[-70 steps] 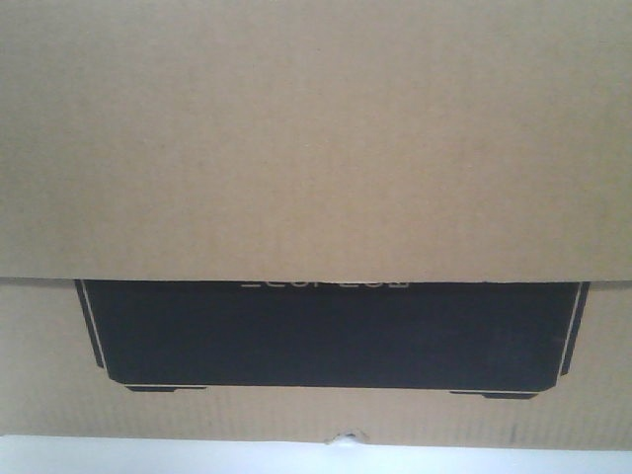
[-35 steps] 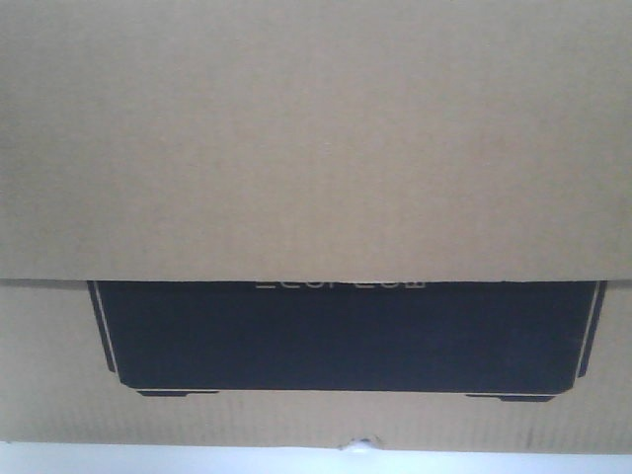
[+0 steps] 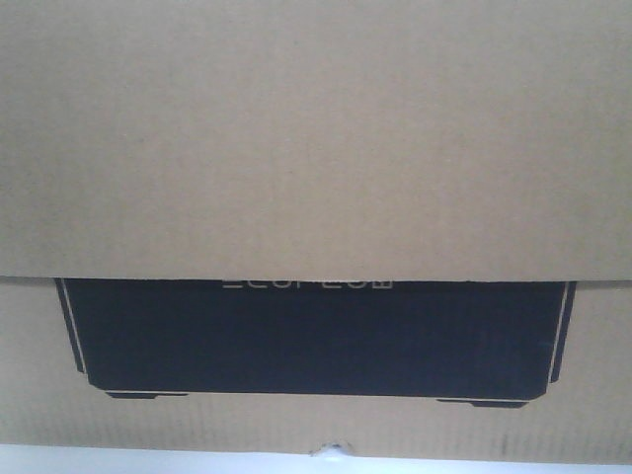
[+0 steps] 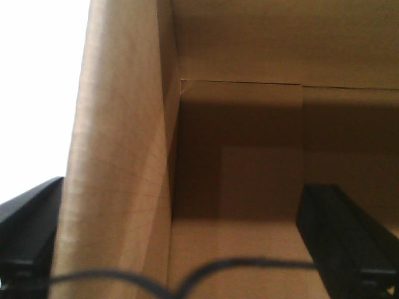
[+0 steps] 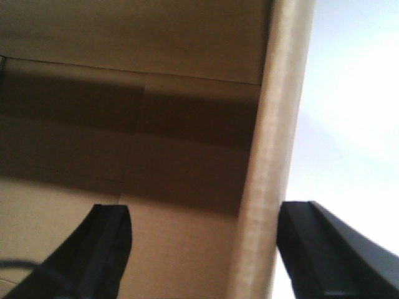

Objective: Grab box from left shelf to table start
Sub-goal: 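Lower the box with both grippers onto the white table, then open both grippers and release the box walls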

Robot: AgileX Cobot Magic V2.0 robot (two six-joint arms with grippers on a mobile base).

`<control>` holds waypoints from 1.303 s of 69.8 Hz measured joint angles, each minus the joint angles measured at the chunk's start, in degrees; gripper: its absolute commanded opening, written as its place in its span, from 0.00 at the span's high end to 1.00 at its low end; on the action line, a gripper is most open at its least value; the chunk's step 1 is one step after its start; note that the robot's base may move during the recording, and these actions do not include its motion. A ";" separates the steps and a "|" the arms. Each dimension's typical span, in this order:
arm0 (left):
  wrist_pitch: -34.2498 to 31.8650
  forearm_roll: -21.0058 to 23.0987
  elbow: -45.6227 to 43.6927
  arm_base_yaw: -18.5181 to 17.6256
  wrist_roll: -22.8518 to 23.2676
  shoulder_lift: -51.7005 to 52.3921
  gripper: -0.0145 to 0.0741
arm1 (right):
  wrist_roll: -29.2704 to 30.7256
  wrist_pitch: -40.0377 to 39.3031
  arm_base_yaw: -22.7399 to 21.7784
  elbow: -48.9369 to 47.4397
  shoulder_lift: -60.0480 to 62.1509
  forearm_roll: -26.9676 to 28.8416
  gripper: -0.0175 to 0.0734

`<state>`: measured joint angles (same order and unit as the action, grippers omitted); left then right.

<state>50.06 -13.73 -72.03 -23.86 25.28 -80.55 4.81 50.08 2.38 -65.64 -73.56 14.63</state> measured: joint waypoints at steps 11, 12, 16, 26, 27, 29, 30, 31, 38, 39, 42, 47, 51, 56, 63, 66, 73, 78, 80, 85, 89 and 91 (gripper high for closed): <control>1.32 -4.19 0.00 0.00 0.00 0.00 0.20 | 0.00 0.00 0.00 0.00 0.00 -0.12 0.18; 1.48 -4.52 0.00 0.00 0.00 0.00 0.20 | 0.00 0.00 0.00 0.00 0.00 -0.31 0.18; 2.13 -5.36 -0.09 0.00 0.00 0.00 0.20 | 0.00 0.00 0.00 0.00 0.00 -0.51 0.18; 2.95 -5.85 -1.15 0.00 0.00 0.00 0.20 | 0.00 0.00 0.00 -0.12 0.00 -0.92 0.18; 3.16 -5.85 -1.39 0.00 0.00 0.00 0.20 | 0.00 0.00 0.00 -0.12 0.00 -0.92 0.18; 3.61 -5.95 -2.11 0.00 0.00 0.00 0.20 | 0.00 0.00 0.00 -0.38 0.00 -0.98 0.18; 3.91 -5.88 -2.60 0.00 0.00 0.00 0.20 | 0.00 0.13 0.00 -0.70 0.10 -1.05 0.18; 4.18 -5.88 -2.96 0.00 0.00 0.00 0.20 | 0.00 0.28 0.00 -0.88 0.10 -1.14 0.18; 6.18 -5.98 -5.71 0.00 0.00 -0.03 0.20 | -0.10 1.01 0.00 -2.75 0.68 -1.67 0.18; 6.47 -5.98 -6.21 0.00 0.00 -0.03 0.20 | -0.10 1.13 0.00 -3.11 0.70 -1.69 0.18; 7.44 -5.98 -7.68 0.00 0.00 -0.03 0.20 | -0.10 1.62 0.00 -4.31 1.07 -2.14 0.18; 8.51 -5.98 -9.58 0.00 0.00 0.24 0.20 | -0.10 2.82 0.00 -6.48 1.51 -3.08 0.19; 9.08 -5.98 -11.00 0.00 0.00 1.08 0.20 | -0.10 4.45 0.00 -8.67 2.24 -3.76 0.23; 9.34 -5.98 -11.79 0.00 0.00 2.57 0.21 | -0.10 5.67 0.00 -10.60 3.16 -4.03 0.32; 10.13 -5.98 -12.08 0.00 0.00 6.10 0.31 | -0.10 6.84 0.00 -12.44 5.58 -4.28 0.54; 10.56 -5.98 -12.08 0.00 -0.23 7.89 0.39 | -0.10 7.23 0.00 -12.55 7.06 -4.38 0.63; 11.70 -5.98 -12.08 0.00 -1.91 11.27 0.59 | -0.10 7.61 0.00 -12.55 10.22 -4.38 0.75; 12.37 -5.87 -12.08 0.00 -3.67 14.28 0.76 | -0.10 7.29 0.00 -11.39 13.60 -4.38 0.74; 12.51 -5.87 -11.85 0.00 -4.05 15.36 0.82 | -0.10 7.04 0.00 -10.70 14.85 -4.38 0.74; 12.51 -5.87 -10.55 0.00 -4.80 18.18 0.96 | -0.10 5.50 0.00 -8.20 18.01 -4.38 0.74; 11.74 -5.87 -8.63 0.00 -5.05 20.64 0.94 | -0.10 3.81 0.00 -5.33 21.01 -4.38 0.74; 11.00 -5.87 -7.01 0.00 -5.19 22.21 0.95 | -0.10 2.60 0.00 -3.18 22.39 -4.38 0.74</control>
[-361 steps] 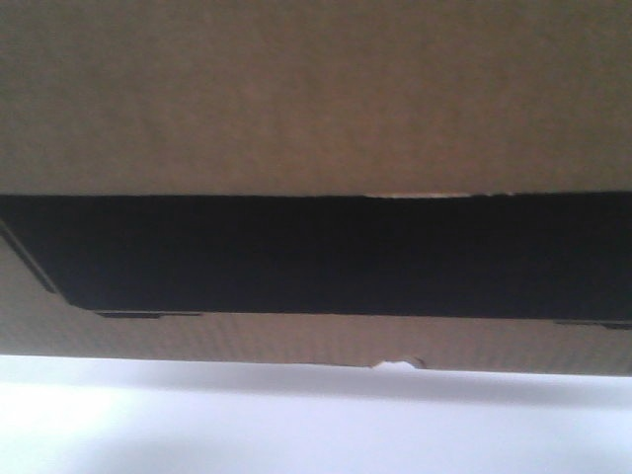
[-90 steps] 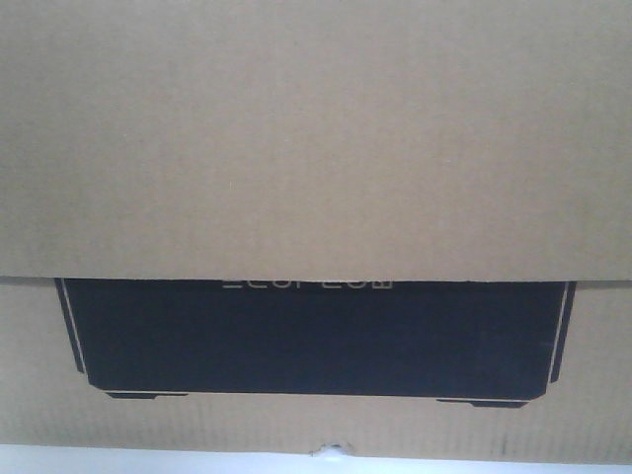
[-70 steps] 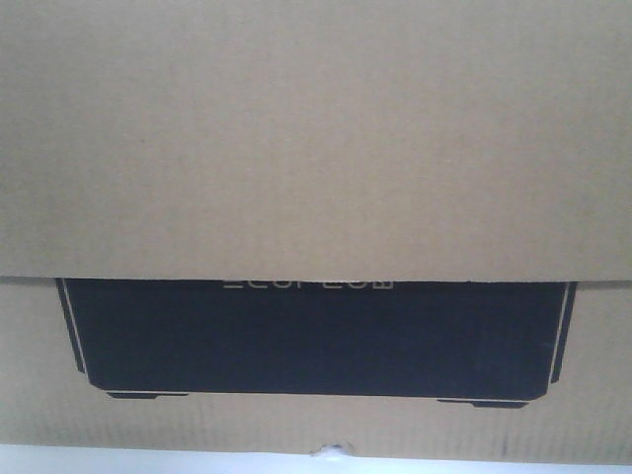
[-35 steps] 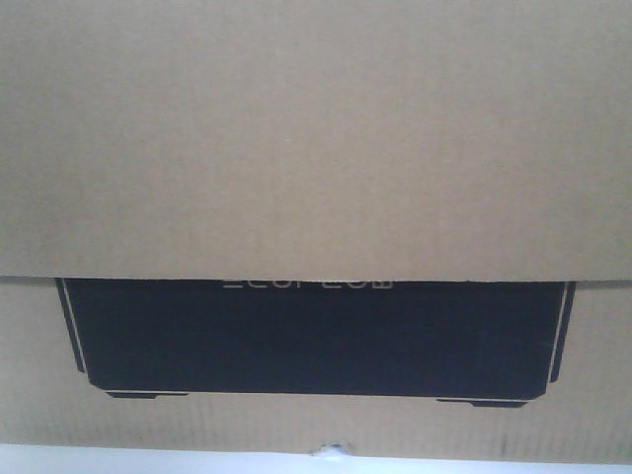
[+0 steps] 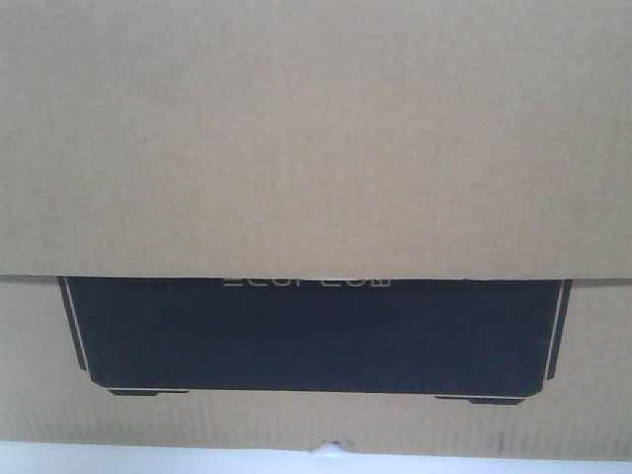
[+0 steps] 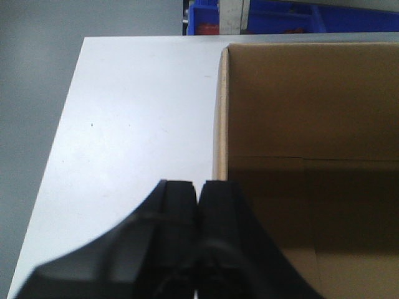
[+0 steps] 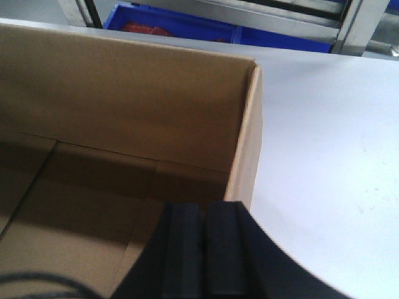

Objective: Grab box from left shelf to table start
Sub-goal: 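Open both grippers and release the box walls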

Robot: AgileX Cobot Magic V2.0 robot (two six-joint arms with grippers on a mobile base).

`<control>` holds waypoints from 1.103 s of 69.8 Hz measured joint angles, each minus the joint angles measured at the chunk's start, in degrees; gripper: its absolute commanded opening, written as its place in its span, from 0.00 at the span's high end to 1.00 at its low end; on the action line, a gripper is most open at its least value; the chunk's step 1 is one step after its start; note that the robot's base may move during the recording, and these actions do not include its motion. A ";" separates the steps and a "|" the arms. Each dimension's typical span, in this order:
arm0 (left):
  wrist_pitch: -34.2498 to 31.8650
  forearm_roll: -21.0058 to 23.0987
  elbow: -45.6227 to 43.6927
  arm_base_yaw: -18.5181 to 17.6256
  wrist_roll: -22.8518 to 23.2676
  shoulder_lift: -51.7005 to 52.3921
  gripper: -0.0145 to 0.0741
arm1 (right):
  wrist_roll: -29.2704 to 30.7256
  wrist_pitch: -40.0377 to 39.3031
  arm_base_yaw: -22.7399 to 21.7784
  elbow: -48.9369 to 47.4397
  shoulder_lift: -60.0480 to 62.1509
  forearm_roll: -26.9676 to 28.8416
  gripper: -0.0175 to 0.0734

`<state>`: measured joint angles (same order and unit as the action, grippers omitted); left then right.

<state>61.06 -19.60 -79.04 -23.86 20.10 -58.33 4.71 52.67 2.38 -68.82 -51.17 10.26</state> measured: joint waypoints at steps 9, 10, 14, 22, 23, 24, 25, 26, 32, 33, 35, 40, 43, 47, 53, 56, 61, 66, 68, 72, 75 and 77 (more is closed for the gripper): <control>-5.56 0.00 8.51 0.00 -0.22 6.39 0.94 | 0.00 -5.14 0.00 9.81 7.22 0.00 0.74; -6.29 0.00 9.57 0.00 -0.22 7.14 0.94 | 0.00 -5.64 0.00 10.90 8.03 0.00 0.74; -9.24 0.00 13.88 0.00 -0.22 10.31 0.94 | 0.00 -7.71 0.00 15.20 11.41 0.00 0.74; -15.65 0.00 23.14 0.00 -0.22 17.61 0.95 | 0.00 -11.38 0.00 23.61 19.05 0.00 0.74; -16.40 0.00 24.21 0.00 -0.22 18.50 0.95 | 0.00 -11.79 0.00 24.49 19.95 -0.12 0.74; -17.07 0.00 25.27 0.00 -0.22 19.39 0.95 | 0.00 -12.19 0.00 25.36 21.27 -0.25 0.74; -17.75 0.00 26.84 0.00 -0.22 20.77 0.95 | 0.00 -12.71 0.00 26.64 22.17 -0.26 0.74; -18.40 0.00 27.86 0.00 -0.22 21.72 0.94 | 0.00 -12.99 0.00 27.46 23.49 -0.43 0.74; -23.43 0.10 34.63 0.00 -0.22 28.36 0.94 | 0.00 -14.88 0.00 32.50 29.25 -1.25 0.74; -24.08 0.10 35.57 0.00 -0.22 29.30 0.94 | 0.00 -15.01 0.00 33.10 30.10 -1.38 0.74; -25.44 0.10 37.36 0.00 -0.22 31.20 0.94 | 0.00 -15.36 0.00 34.19 32.21 -1.68 0.74; -29.12 0.10 41.55 0.00 -0.22 35.96 0.94 | 0.00 -15.82 0.00 36.41 36.13 -1.99 0.74; -31.77 0.10 44.21 0.00 -0.22 39.21 0.94 | 0.00 -15.82 0.00 37.60 38.28 -2.12 0.74; -34.90 -0.29 46.98 0.00 -0.22 42.71 0.95 | 0.00 -16.24 0.00 38.64 41.19 -2.45 0.74; -39.55 -1.05 50.81 0.00 -0.22 47.57 0.95 | 0.00 -17.56 0.00 39.69 44.88 -2.57 0.74; -41.27 -1.47 52.44 0.00 -0.22 49.62 0.95 | 0.00 -18.51 0.00 40.05 46.25 -2.57 0.74; -43.58 -1.97 54.10 0.00 -0.22 51.89 0.95 | 0.00 -19.89 0.00 40.44 47.79 -2.57 0.74; -44.78 -2.23 55.05 0.00 -0.22 52.92 0.95 | 0.00 -20.94 0.00 40.47 48.14 -2.57 0.74; -44.88 -2.23 55.16 0.00 -0.22 53.06 0.95 | 0.00 -21.28 0.00 40.47 48.14 -2.57 0.74; -45.12 -2.30 55.38 0.00 -0.22 53.11 0.95 | 0.00 -21.83 0.00 40.56 48.14 -2.57 0.74; -45.13 -2.30 55.47 0.00 -0.22 53.11 0.95 | 0.00 -21.80 0.00 40.56 48.14 -2.57 0.74; -45.13 -2.30 55.47 0.00 -0.22 53.11 0.95 | 0.00 -21.80 0.00 40.56 48.14 -2.57 0.74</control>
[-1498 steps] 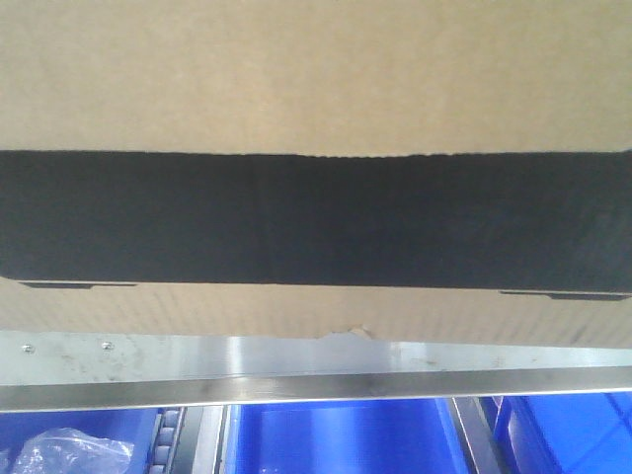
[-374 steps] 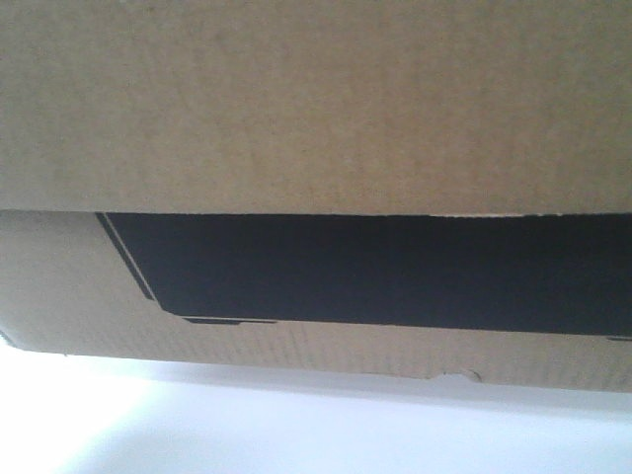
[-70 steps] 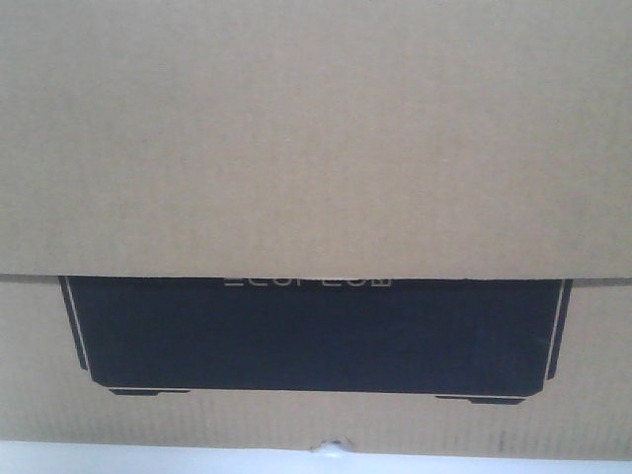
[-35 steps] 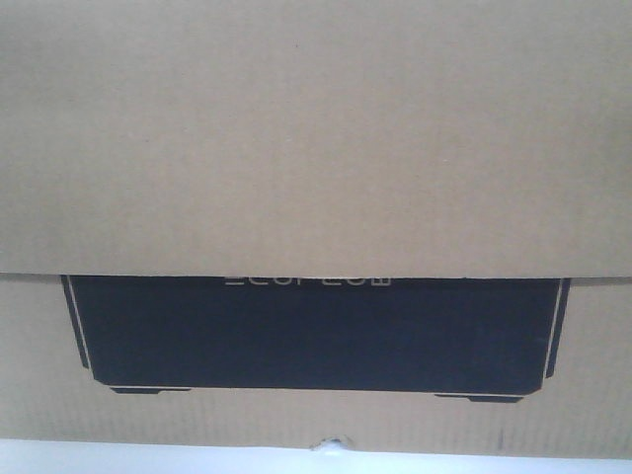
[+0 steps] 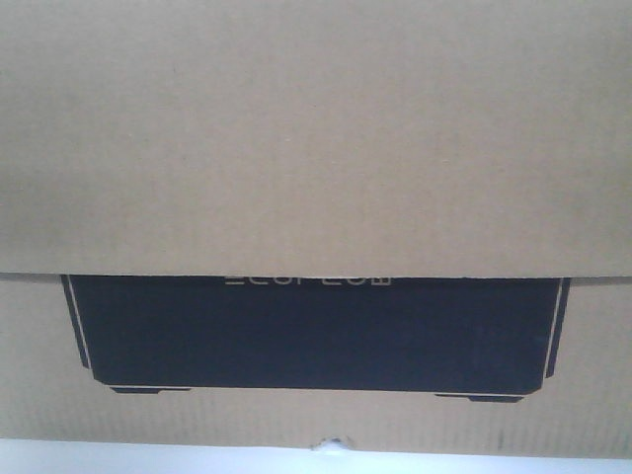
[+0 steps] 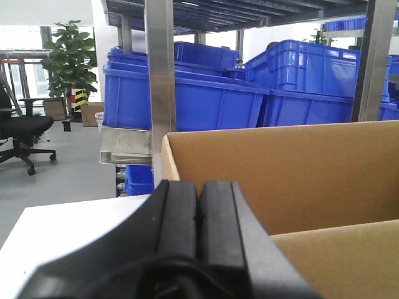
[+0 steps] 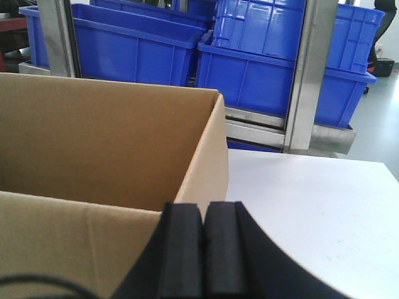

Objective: Grab box from left shelf to table start
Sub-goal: 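Open both grippers and release the box walls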

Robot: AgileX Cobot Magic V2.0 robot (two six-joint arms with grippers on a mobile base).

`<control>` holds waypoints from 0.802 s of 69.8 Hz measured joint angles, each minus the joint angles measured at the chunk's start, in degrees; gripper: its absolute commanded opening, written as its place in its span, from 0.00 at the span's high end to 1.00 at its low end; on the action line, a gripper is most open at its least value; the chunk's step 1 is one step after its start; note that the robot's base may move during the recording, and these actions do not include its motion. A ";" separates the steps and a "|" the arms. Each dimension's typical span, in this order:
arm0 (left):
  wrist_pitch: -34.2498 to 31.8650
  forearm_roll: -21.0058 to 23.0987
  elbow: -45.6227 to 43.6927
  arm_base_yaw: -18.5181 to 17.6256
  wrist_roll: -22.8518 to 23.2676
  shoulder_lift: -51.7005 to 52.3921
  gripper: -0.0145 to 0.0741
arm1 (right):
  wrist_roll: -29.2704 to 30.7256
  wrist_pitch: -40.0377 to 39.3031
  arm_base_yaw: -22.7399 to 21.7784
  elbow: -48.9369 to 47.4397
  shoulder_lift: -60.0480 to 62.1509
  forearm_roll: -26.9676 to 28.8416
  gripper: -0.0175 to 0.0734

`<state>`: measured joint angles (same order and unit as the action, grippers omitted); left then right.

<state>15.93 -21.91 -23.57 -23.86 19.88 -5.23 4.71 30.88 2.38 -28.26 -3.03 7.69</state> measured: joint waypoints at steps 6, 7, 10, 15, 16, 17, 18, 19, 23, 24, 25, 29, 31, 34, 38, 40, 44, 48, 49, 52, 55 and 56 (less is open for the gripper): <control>-0.08 0.00 0.00 0.00 0.00 0.00 0.95 | 0.00 0.00 0.00 0.00 0.00 -0.04 0.74; -0.08 0.00 0.00 0.00 0.00 0.00 0.95 | 0.00 0.00 0.00 0.00 0.00 -0.04 0.74; -0.08 0.00 0.00 0.00 0.00 0.00 0.95 | 0.00 0.00 0.00 0.00 0.00 -0.04 0.74; -0.08 -0.14 0.00 0.00 0.00 0.00 0.95 | 0.00 0.00 0.00 0.00 0.00 -0.04 0.74; -0.08 -0.14 0.00 0.00 0.00 0.00 0.95 | 0.00 0.00 0.00 0.00 0.00 -0.04 0.74; -0.08 -0.14 0.00 0.00 0.00 0.00 0.95 | 0.00 0.00 0.00 0.00 0.00 -0.04 0.74; -0.08 -0.14 0.00 0.00 0.00 0.00 0.95 | 0.00 0.00 0.00 0.00 0.00 -0.04 0.74; -0.08 -0.14 0.00 0.00 0.00 0.00 0.95 | 0.00 0.00 0.00 0.00 0.00 -0.04 0.74; -0.08 -0.14 0.00 0.00 0.00 0.00 0.95 | 0.00 0.00 0.00 0.00 0.00 -0.04 0.74; -0.08 -0.14 0.00 0.00 0.00 0.00 0.95 | 0.00 0.00 0.00 0.00 0.00 -0.04 0.74; -0.08 -0.14 0.00 0.00 0.00 0.00 0.95 | 0.00 0.00 0.00 0.00 0.00 -0.04 0.74; -0.08 -0.14 0.00 0.00 0.00 0.00 0.95 | 0.00 0.00 0.00 0.00 0.00 -0.04 0.74; -0.08 -0.14 0.00 0.00 0.00 0.00 0.95 | 0.00 0.00 0.00 0.00 0.00 -0.04 0.74; -0.23 0.05 0.00 0.00 0.00 0.00 0.95 | 0.00 0.00 0.00 0.00 0.00 -0.04 0.74; -0.67 2.79 0.15 0.00 0.00 0.00 0.95 | 0.00 0.00 0.00 0.00 0.00 -0.04 0.74; -0.67 4.69 0.19 0.00 -0.55 0.09 0.95 | 0.00 0.00 0.00 0.00 0.00 -0.04 0.74; -0.22 9.27 0.28 0.00 -4.73 0.34 0.95 | 0.00 0.00 0.00 0.00 0.00 -0.04 0.74; -0.08 15.28 0.84 0.00 -12.04 0.36 0.95 | 0.00 0.00 0.00 0.00 0.00 -0.13 0.74; -0.08 16.67 1.05 0.00 -13.82 0.36 0.95 | 0.00 0.00 0.00 0.00 0.00 -0.13 0.74; -0.21 20.93 2.12 0.00 -19.02 0.36 0.95 | 0.00 0.00 0.00 0.00 0.00 -0.13 0.74; -1.17 23.51 3.24 0.00 -21.72 0.36 0.95 | 0.00 0.00 0.00 0.00 0.00 -0.13 0.74; -1.49 24.03 3.66 0.00 -22.32 0.40 0.95 | 0.00 0.00 0.00 0.00 0.00 -0.13 0.74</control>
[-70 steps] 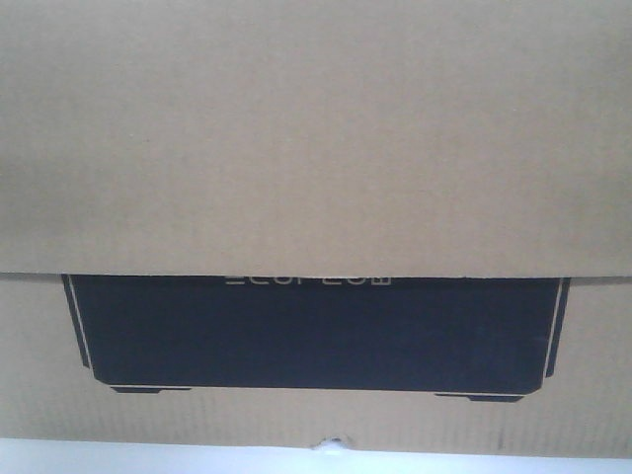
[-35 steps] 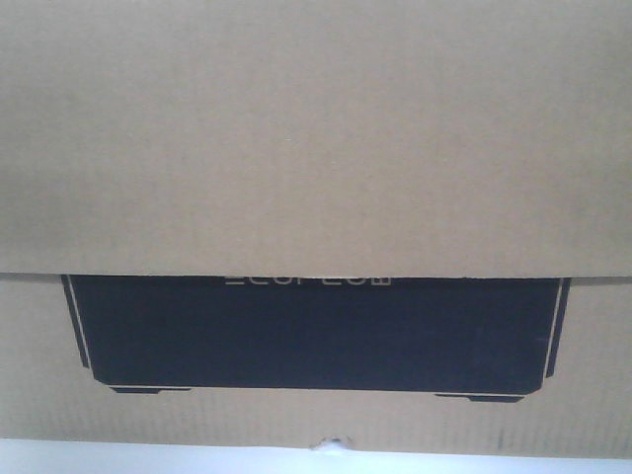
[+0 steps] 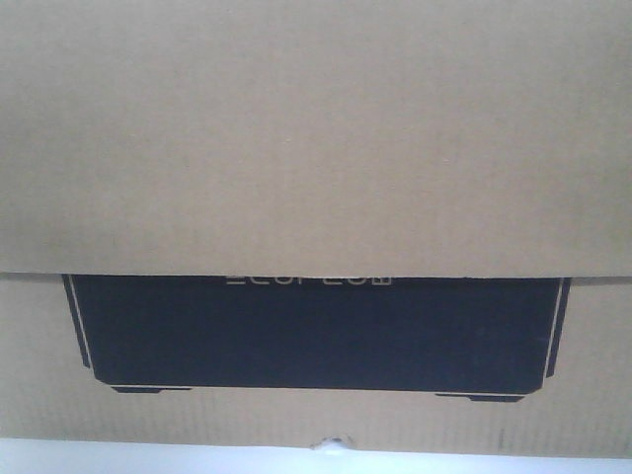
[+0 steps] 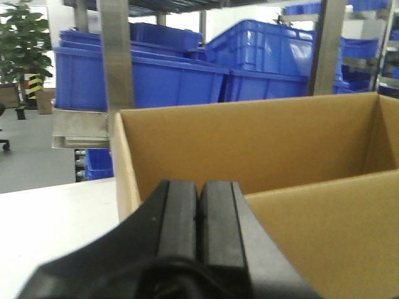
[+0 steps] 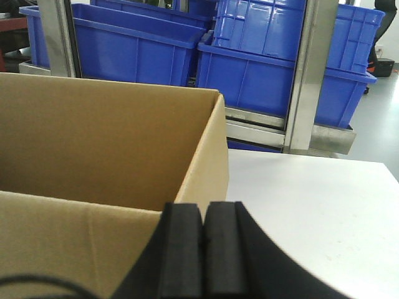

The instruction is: Grab box from left shelf to table start

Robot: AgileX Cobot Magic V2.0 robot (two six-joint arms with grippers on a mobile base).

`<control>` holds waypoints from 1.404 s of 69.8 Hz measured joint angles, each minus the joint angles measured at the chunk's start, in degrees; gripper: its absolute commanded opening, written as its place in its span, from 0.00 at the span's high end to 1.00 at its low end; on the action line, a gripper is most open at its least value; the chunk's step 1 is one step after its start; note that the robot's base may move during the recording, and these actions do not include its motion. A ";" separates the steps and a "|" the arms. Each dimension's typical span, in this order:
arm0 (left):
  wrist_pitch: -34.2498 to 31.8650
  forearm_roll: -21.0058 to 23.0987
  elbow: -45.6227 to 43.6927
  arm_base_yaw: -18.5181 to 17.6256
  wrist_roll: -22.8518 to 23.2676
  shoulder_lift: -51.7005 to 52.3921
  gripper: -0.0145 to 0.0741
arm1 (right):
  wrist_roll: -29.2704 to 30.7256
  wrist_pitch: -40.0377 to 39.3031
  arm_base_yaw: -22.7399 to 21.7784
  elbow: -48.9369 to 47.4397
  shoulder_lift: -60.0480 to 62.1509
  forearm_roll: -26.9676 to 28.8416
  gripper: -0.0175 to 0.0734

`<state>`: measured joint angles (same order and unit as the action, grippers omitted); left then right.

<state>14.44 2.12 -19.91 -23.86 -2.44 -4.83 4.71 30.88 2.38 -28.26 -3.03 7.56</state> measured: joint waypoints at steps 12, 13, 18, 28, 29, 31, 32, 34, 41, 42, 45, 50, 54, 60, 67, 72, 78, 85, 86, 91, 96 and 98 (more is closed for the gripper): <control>-3.42 4.16 5.99 5.06 -3.01 2.38 0.95 | 0.00 0.00 0.00 0.00 0.00 0.00 0.74; -3.55 4.39 6.42 5.68 -3.10 2.72 0.95 | 0.00 0.00 0.00 0.00 0.00 0.00 0.74; -3.93 5.59 9.20 10.14 -3.24 4.87 0.95 | 0.00 0.00 0.00 0.00 0.00 0.00 0.74; -5.69 8.17 14.91 17.90 -3.24 5.48 0.95 | 0.00 0.00 0.00 0.00 0.00 0.00 0.74; -5.91 8.39 15.41 18.76 -3.24 5.48 0.95 | 0.00 0.00 0.00 0.00 0.00 0.00 0.74; -6.17 8.81 16.41 19.82 -3.24 5.48 0.95 | 0.00 0.00 0.00 0.00 0.00 0.00 0.74; -6.32 8.97 16.91 20.31 -3.24 5.48 0.95 | 0.00 0.00 0.00 0.00 0.00 0.00 0.74; -6.74 9.27 18.15 21.18 -3.24 5.48 0.95 | 0.00 0.00 0.00 0.00 0.00 0.00 0.74; -9.18 9.75 21.19 23.13 -3.24 5.48 0.95 | 0.00 0.00 0.00 0.00 0.00 0.00 0.74; -9.62 9.75 21.32 23.14 -3.24 5.48 0.95 | 0.00 0.00 0.00 0.00 0.00 0.00 0.74; -10.02 9.61 21.58 23.29 -3.24 5.48 0.95 | 0.00 0.00 0.00 0.00 0.00 -0.04 0.74; -10.53 8.67 21.58 23.29 -3.24 5.48 0.95 | 0.00 0.00 0.00 0.00 0.00 -0.04 0.74; -10.66 8.13 21.58 23.29 -3.24 5.48 0.95 | 0.00 0.00 0.00 0.00 0.00 -0.04 0.74; -11.20 7.72 21.58 23.29 -3.24 5.48 0.95 | 0.00 0.00 0.00 0.00 0.00 -0.04 0.74; -11.74 7.59 21.58 22.46 -3.24 5.48 0.95 | 0.00 0.00 0.00 0.00 0.00 -0.04 0.74; -11.84 7.59 21.58 21.03 -3.24 5.48 0.95 | 0.00 0.00 0.00 0.00 0.00 -0.04 0.74; -11.84 7.59 21.58 19.33 -3.24 5.48 0.95 | 0.00 0.00 0.00 0.00 0.00 -0.04 0.74; -11.84 7.59 21.58 18.13 -3.24 5.48 0.95 | 0.00 0.00 0.00 0.00 0.00 -0.04 0.74; -11.84 7.59 21.58 18.00 -3.24 5.48 0.95 | 0.00 0.00 0.00 0.00 0.00 -0.04 0.74; -11.84 7.59 21.58 18.01 -3.24 5.48 0.95 | 0.00 0.00 0.00 0.00 0.00 -0.04 0.74; -11.84 7.59 21.58 18.01 -3.24 5.48 0.95 | 0.00 0.00 0.00 0.00 0.00 -0.04 0.74; -11.84 7.59 21.58 18.01 -3.24 5.48 0.95 | 0.00 0.00 0.00 0.00 0.00 -0.04 0.74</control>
<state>2.60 9.71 1.67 -5.85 -5.68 0.65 4.71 30.88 2.38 -28.26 -3.03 7.52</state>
